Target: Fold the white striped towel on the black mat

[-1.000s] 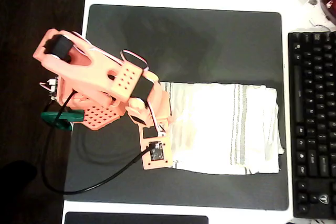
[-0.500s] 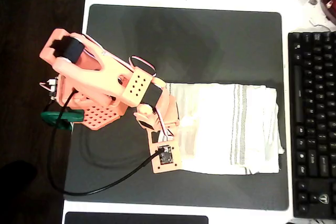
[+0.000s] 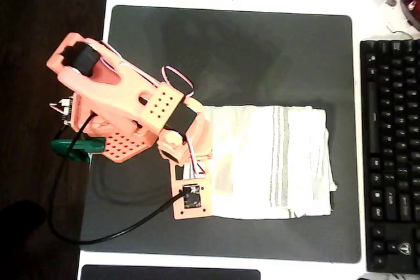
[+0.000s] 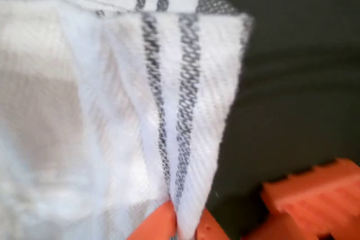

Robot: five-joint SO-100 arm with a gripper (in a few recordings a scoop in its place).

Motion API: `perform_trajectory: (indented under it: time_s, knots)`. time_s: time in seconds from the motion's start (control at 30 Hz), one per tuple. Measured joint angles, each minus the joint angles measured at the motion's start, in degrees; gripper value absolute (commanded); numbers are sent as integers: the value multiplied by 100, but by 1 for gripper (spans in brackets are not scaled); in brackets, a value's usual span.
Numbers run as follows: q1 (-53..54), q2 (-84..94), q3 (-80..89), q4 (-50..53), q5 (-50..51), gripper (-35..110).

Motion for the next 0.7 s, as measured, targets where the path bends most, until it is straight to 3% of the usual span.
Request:
perform_trajectory:
  time_s: [0.27, 0.53, 0.7]
  knots:
    - [-9, 9, -1898, 1775, 97, 0]
    - [782, 281, -2057, 1916, -773, 0]
    - [360, 9, -2514, 1890, -422, 0]
